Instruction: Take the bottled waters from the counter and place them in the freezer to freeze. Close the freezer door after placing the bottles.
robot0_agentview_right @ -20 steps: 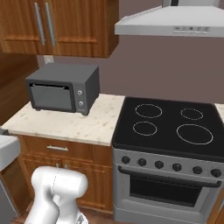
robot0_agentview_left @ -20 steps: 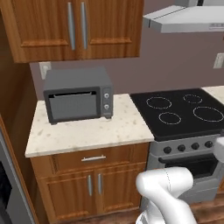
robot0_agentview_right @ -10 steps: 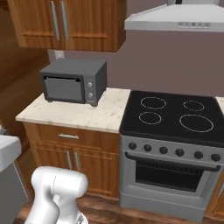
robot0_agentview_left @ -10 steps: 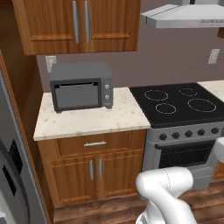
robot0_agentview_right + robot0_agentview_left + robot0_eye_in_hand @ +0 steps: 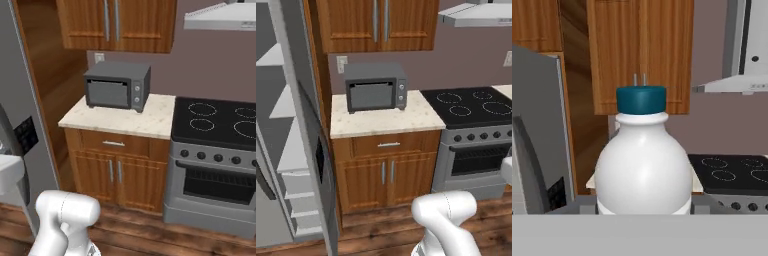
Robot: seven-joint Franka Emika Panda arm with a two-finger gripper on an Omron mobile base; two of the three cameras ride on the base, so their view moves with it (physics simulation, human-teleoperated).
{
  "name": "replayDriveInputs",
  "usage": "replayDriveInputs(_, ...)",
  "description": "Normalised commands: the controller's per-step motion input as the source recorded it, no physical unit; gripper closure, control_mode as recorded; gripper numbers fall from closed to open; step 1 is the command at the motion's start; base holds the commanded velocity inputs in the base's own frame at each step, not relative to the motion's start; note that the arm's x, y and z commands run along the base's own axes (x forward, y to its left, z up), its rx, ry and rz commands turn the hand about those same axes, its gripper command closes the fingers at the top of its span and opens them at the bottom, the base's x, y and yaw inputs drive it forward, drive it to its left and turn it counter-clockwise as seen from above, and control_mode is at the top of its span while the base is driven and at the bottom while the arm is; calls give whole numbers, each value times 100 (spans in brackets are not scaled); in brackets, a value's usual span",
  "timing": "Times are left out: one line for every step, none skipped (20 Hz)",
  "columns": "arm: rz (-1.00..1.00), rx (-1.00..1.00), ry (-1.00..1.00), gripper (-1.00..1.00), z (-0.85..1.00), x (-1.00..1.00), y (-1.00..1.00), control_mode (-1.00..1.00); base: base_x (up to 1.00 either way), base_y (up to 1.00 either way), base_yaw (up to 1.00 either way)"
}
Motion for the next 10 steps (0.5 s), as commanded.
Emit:
replayDriveInputs(0, 0, 0, 100, 0, 0, 0, 100, -52, 79, 4)
replayDriveInputs(0, 0, 0, 100, 0, 0, 0, 100, -53, 75, 5)
replayDriveInputs(0, 0, 0, 100, 0, 0, 0, 100, -49, 81, 5)
replayDriveInputs(0, 0, 0, 100, 0, 0, 0, 100, -44, 88, 4)
replayDriveInputs(0, 0, 0, 100, 0, 0, 0, 100, -36, 94, 2)
replayDriveInputs(0, 0, 0, 100, 0, 0, 0, 100, -33, 94, 1)
replayDriveInputs(0, 0, 0, 100, 0, 0, 0, 100, -23, 99, 0)
replayDriveInputs(0, 0, 0, 100, 0, 0, 0, 100, -12, 100, 0)
replayDriveInputs(0, 0, 0, 100, 0, 0, 0, 100, -4, 100, 0)
replayDriveInputs(0, 0, 0, 100, 0, 0, 0, 100, 0, 100, 0)
